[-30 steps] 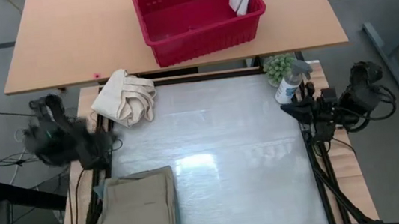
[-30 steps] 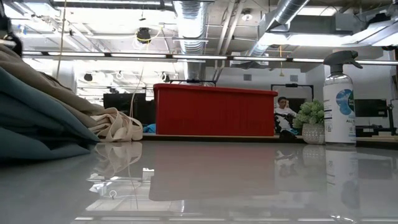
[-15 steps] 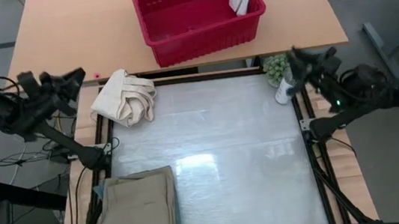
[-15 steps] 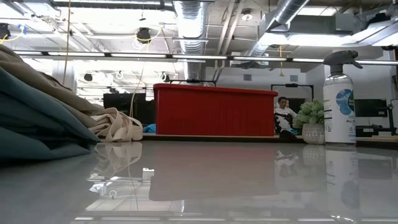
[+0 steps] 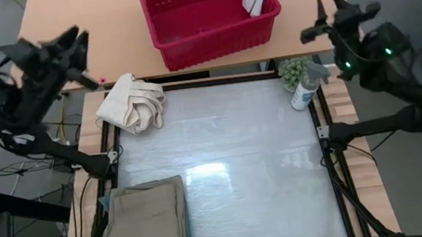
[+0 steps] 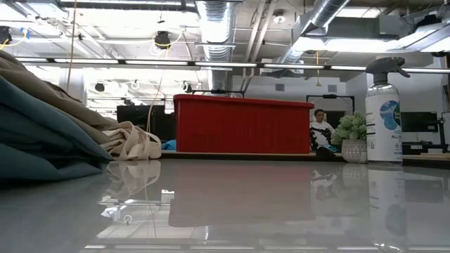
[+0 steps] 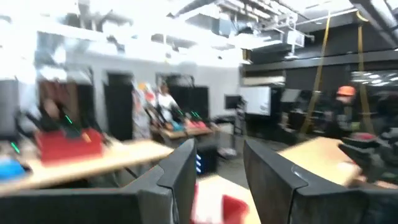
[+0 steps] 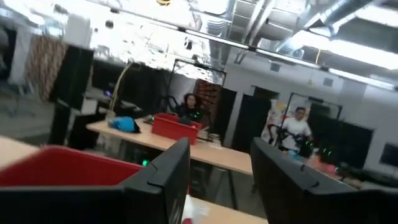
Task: Fold Laundry from Bin
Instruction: Move the red organizer bin to the bottom edge of the other table
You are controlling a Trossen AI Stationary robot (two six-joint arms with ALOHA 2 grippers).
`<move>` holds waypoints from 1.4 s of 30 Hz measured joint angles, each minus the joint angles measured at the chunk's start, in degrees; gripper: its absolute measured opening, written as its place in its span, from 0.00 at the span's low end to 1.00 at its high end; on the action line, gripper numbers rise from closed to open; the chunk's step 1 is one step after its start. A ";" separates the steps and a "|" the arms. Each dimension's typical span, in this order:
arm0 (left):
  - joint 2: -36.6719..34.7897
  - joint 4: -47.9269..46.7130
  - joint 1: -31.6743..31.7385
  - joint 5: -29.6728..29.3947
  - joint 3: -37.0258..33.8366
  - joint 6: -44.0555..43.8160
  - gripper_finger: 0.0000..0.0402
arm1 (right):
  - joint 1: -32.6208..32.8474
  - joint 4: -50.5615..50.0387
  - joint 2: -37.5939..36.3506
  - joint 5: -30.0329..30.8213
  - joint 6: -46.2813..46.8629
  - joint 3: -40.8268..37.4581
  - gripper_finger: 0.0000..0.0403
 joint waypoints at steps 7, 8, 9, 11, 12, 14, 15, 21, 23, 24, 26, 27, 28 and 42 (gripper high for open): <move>13.98 -14.11 16.42 19.33 17.91 -4.26 0.31 | -6.64 -10.82 9.02 -11.14 0.07 11.58 0.46; 16.06 -17.08 19.54 25.32 20.65 -8.00 0.31 | -7.29 -12.07 10.36 -12.12 0.15 13.25 0.46; 18.36 -19.80 22.75 31.68 23.32 -11.81 0.30 | -7.88 -13.76 11.64 -12.84 0.20 14.90 0.46; 23.28 -23.83 29.31 43.33 28.08 -17.60 0.29 | -9.08 -16.97 14.29 -14.08 0.22 18.33 0.46; 25.72 -24.79 32.11 47.12 29.54 -19.64 0.28 | -9.83 -18.35 15.54 -14.42 0.22 19.91 0.46; 28.63 -21.11 36.16 51.01 27.58 -22.23 0.27 | -11.49 -21.72 18.21 -15.57 0.23 22.75 0.46; 30.15 -19.65 38.23 52.55 26.79 -22.95 0.26 | -12.20 -23.35 19.44 -15.90 0.49 23.87 0.46; 38.06 -13.75 48.22 56.29 27.16 -29.10 0.23 | -18.18 -30.78 24.75 -17.43 4.07 25.83 0.46; 41.14 -12.53 50.65 58.11 27.20 -31.84 0.23 | -20.70 -33.68 25.89 -19.31 7.25 25.91 0.46; 42.79 -12.51 51.88 58.94 27.16 -32.76 0.22 | -22.00 -35.17 26.53 -21.51 9.07 25.92 0.46; 45.87 -12.24 53.62 60.42 27.06 -34.98 0.21 | -25.02 -37.77 27.98 -27.41 13.39 25.92 0.46; 47.42 -12.07 54.27 61.50 27.05 -35.94 0.21 | -26.55 -38.87 28.70 -30.52 15.35 25.91 0.46; 48.83 -11.90 54.97 62.82 27.05 -36.71 0.20 | -27.86 -39.73 29.43 -33.36 16.99 25.90 0.46; 62.46 -18.48 59.65 62.00 27.07 -40.44 0.17 | -31.36 -44.26 35.74 -38.06 18.25 25.90 0.46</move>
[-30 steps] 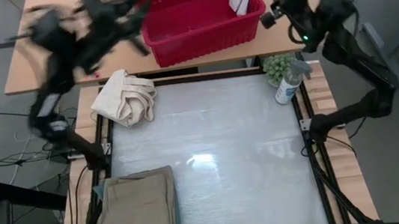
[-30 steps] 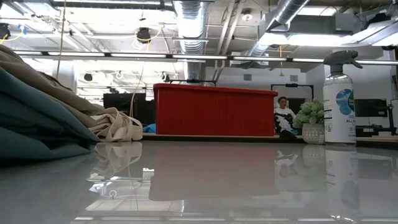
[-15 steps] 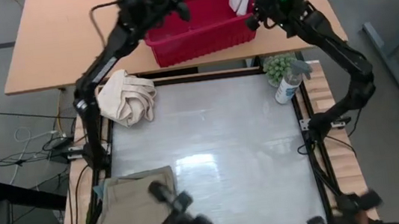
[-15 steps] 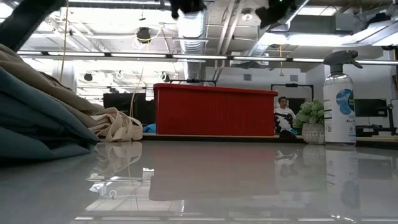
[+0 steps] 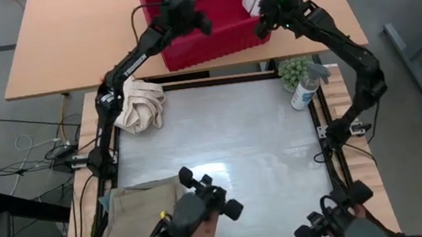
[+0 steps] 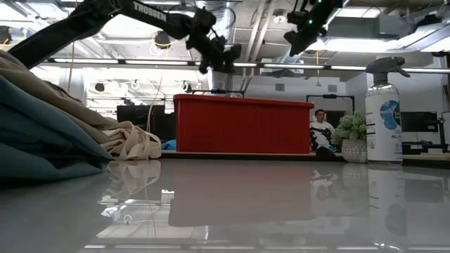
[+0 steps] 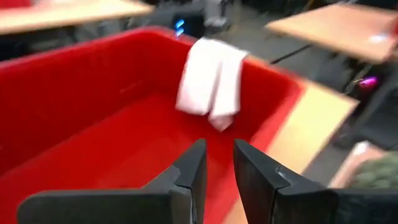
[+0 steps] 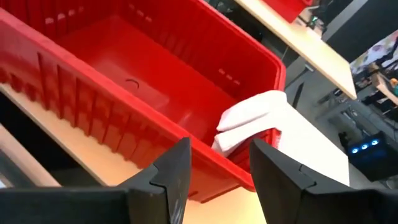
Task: Fold Laundry from Bin
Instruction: Move the red organizer bin to the bottom edge of the other table
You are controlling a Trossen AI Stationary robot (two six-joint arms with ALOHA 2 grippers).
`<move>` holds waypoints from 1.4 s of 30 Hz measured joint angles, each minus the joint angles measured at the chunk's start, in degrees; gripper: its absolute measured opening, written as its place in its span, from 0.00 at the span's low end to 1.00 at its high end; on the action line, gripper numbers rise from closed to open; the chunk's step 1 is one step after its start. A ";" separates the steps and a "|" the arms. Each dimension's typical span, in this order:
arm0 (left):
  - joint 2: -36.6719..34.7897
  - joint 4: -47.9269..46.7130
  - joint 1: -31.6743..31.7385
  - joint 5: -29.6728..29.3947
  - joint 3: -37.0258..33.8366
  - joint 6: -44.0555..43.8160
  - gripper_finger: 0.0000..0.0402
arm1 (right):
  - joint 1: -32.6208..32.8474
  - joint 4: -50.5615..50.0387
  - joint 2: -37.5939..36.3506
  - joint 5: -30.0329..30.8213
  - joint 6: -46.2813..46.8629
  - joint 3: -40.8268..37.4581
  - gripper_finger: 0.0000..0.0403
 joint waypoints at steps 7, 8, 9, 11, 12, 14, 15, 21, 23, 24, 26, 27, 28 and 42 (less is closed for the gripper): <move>0.63 -9.40 0.40 -4.30 0.01 5.54 0.17 | -0.40 -1.28 1.20 -2.37 0.02 0.00 0.46; 0.63 -11.14 0.40 -5.03 0.02 6.21 0.17 | -0.61 -1.19 1.39 -3.01 0.02 0.00 0.46; 0.63 -13.22 0.52 -6.03 0.00 6.65 0.17 | -0.60 -1.16 1.57 -3.32 0.03 0.00 0.46; 0.63 -16.42 0.78 -8.37 -0.17 7.21 0.17 | -0.54 -1.16 1.95 -3.49 0.04 0.00 0.46; 0.62 -16.36 0.88 -10.27 -0.90 7.29 0.17 | -0.56 -1.17 2.24 -3.49 0.04 0.00 0.46; 0.60 -14.99 0.99 -14.96 -2.63 7.63 0.17 | -0.51 -1.15 2.76 -3.54 0.09 0.00 0.46; 0.66 -14.64 1.05 -16.95 -3.21 7.72 0.17 | -0.52 -1.25 2.90 -3.74 0.11 0.00 0.46; 0.48 -16.37 2.43 -12.10 -5.44 6.45 0.17 | -0.51 -3.15 2.89 -4.72 0.09 0.02 0.46; 0.47 -19.88 2.81 -10.91 -5.31 5.98 0.17 | -0.49 -3.82 2.89 -4.73 0.09 0.02 0.46; 0.32 -21.50 2.91 -10.61 -5.15 6.31 0.17 | -0.49 -3.98 2.89 -4.74 0.08 0.02 0.46; -0.40 -26.52 3.19 -10.94 -5.00 7.99 0.17 | -0.49 -4.17 2.89 -4.72 0.07 0.02 0.46; -0.77 -29.37 3.26 -11.25 -4.96 8.57 0.17 | -0.49 -4.10 2.89 -4.73 0.09 0.02 0.46; -1.17 -32.17 3.34 -11.68 -4.96 8.87 0.17 | -0.51 -4.01 2.89 -4.72 0.09 0.02 0.46; -4.64 -48.45 3.35 -26.88 -5.44 18.04 0.17 | -8.31 16.58 14.57 -4.73 12.35 0.22 0.46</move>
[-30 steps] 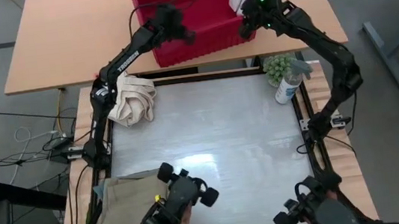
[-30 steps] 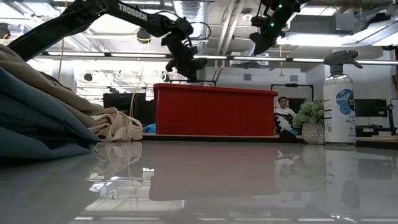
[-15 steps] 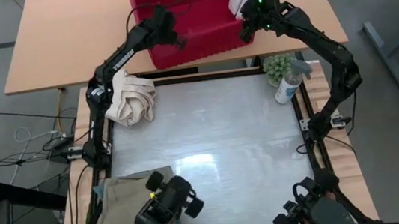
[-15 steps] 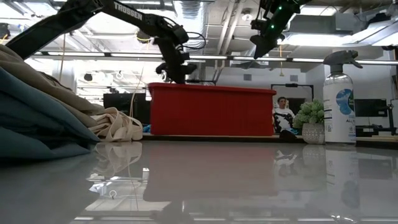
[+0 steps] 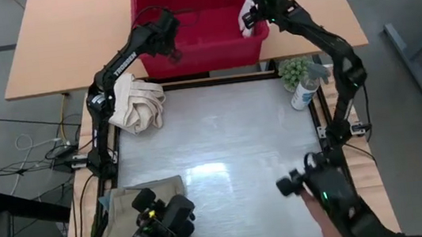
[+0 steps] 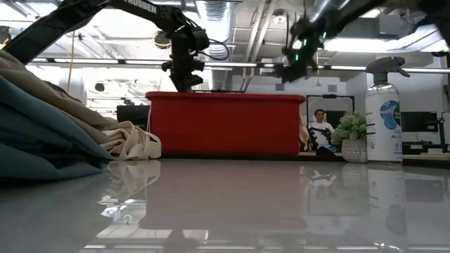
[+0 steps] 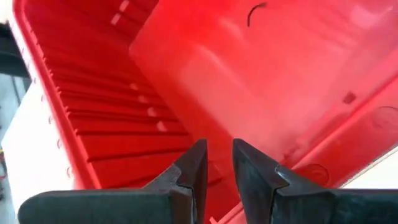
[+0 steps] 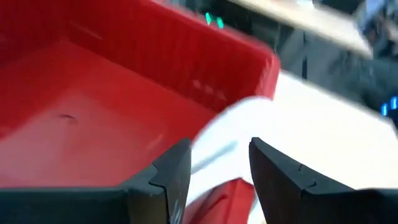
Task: Fold Laundry from Bin
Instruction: Move the red organizer bin to the bottom edge of the other table
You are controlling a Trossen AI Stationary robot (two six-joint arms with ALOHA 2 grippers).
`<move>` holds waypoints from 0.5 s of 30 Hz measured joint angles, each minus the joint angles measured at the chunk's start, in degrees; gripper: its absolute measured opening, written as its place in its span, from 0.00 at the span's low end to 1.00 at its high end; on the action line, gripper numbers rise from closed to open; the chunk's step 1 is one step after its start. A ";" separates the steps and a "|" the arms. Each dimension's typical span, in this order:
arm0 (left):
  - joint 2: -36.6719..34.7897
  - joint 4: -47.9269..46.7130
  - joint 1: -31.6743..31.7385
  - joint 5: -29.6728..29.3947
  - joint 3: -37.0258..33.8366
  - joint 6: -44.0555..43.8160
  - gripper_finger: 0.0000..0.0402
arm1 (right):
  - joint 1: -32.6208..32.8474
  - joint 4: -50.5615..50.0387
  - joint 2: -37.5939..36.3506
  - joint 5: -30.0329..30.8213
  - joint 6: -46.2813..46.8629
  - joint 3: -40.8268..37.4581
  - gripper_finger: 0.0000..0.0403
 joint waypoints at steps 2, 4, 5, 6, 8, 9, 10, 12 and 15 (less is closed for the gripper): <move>-0.58 -0.78 0.19 -0.41 -0.14 0.10 0.17 | -1.80 -0.82 4.07 -0.03 3.48 1.85 0.47; -1.25 -1.17 0.31 0.23 -0.27 -0.34 0.17 | -3.78 -2.74 7.72 -0.20 7.45 4.90 0.50; -1.49 -1.09 0.32 0.73 -0.29 -0.60 0.17 | -4.76 -3.80 9.27 -0.82 9.07 6.87 0.51; -1.80 -0.86 0.33 1.06 -0.34 -0.92 0.17 | -5.66 -4.49 10.75 -1.91 10.30 9.08 0.53; -2.25 -0.97 0.32 1.42 -0.36 -1.50 0.17 | -7.18 -6.37 13.34 -4.77 12.47 13.59 0.58; -2.39 -1.02 0.33 1.47 -0.36 -1.66 0.17 | -7.95 -7.16 14.54 -6.58 13.47 15.67 0.61; -2.52 -1.01 0.34 1.47 -0.36 -1.74 0.17 | -8.46 -7.70 15.76 -8.51 14.05 17.88 0.63; -2.58 -1.43 0.32 1.47 -0.36 -1.78 0.17 | -8.90 -9.62 17.61 -10.27 13.83 21.83 0.67; -2.60 -2.05 0.41 1.84 -0.34 -1.82 0.17 | -9.04 -12.20 19.71 -10.69 11.67 27.21 0.72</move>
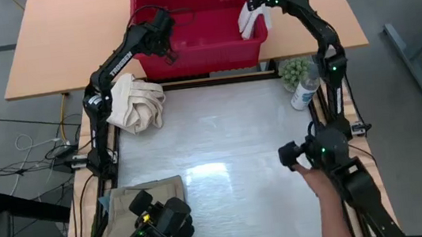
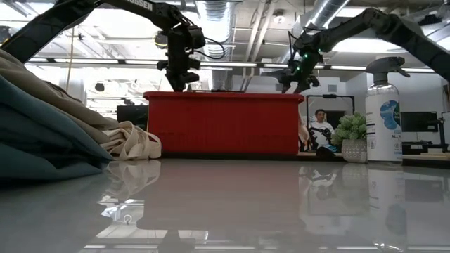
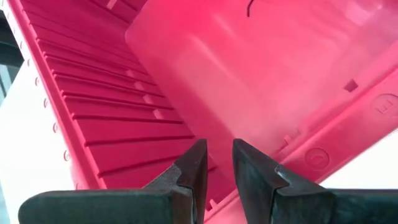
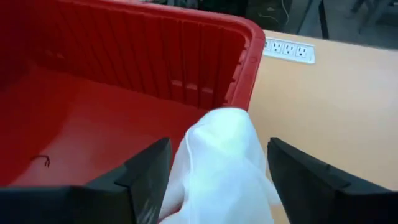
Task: Fold Laundry from Bin
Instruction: Move the red organizer bin to the bottom edge of the other table, then put the white underwear in the center of the table
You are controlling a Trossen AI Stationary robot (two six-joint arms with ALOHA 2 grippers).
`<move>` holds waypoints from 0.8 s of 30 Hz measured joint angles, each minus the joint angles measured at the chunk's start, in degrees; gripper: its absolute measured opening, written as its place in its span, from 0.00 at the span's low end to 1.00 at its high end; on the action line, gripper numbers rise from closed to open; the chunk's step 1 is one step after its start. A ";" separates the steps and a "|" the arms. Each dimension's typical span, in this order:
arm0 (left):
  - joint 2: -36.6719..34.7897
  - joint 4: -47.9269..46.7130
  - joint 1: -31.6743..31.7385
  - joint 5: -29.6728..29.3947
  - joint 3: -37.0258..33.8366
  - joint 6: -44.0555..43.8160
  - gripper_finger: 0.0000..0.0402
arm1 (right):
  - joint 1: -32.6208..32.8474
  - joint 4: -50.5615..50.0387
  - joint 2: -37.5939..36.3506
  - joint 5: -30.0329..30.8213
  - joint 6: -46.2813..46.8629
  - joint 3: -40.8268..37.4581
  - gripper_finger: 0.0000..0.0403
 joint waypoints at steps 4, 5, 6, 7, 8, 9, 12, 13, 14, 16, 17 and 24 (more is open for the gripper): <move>-0.09 0.04 0.04 1.76 0.05 -0.49 0.17 | -0.02 -3.37 1.40 -0.21 -1.36 3.13 0.74; -0.09 0.05 0.07 1.90 0.07 -0.52 0.17 | -0.02 -3.94 1.44 -0.19 -1.40 3.13 0.75; -0.09 0.09 0.11 2.02 0.07 -0.51 0.17 | -0.02 -4.10 1.44 -0.17 -1.36 3.13 0.75; -0.11 0.18 0.11 2.09 0.09 -0.48 0.17 | -0.02 -4.59 1.44 -0.16 -1.24 3.13 0.75; -0.11 0.26 0.11 2.13 0.11 -0.46 0.17 | -0.02 -4.98 1.39 -0.16 -1.13 2.95 0.75; -0.11 0.37 0.11 2.15 0.11 -0.48 0.17 | -0.02 -5.33 1.33 -0.15 -1.12 2.60 0.75; -0.13 0.88 0.11 2.21 0.11 -0.45 0.17 | -0.09 -6.81 1.42 -0.21 -1.09 1.46 0.75; -0.13 1.14 0.11 2.21 0.12 -0.30 0.17 | -0.17 -6.71 1.42 -0.41 -1.09 0.83 0.75; -0.15 1.38 0.11 2.22 0.13 -0.10 0.17 | -0.23 -6.69 1.42 -0.90 -1.05 0.36 0.75; -0.16 1.97 0.09 2.23 0.13 0.20 0.17 | -0.28 -7.10 1.40 -1.36 -0.83 -0.73 0.75; -0.17 2.15 0.09 2.24 0.16 0.32 0.17 | -0.28 -7.54 1.40 -1.36 -0.73 -1.24 0.75; -0.21 2.21 0.19 2.46 0.22 1.58 0.17 | 0.03 -7.98 1.40 -2.62 0.24 -2.74 0.67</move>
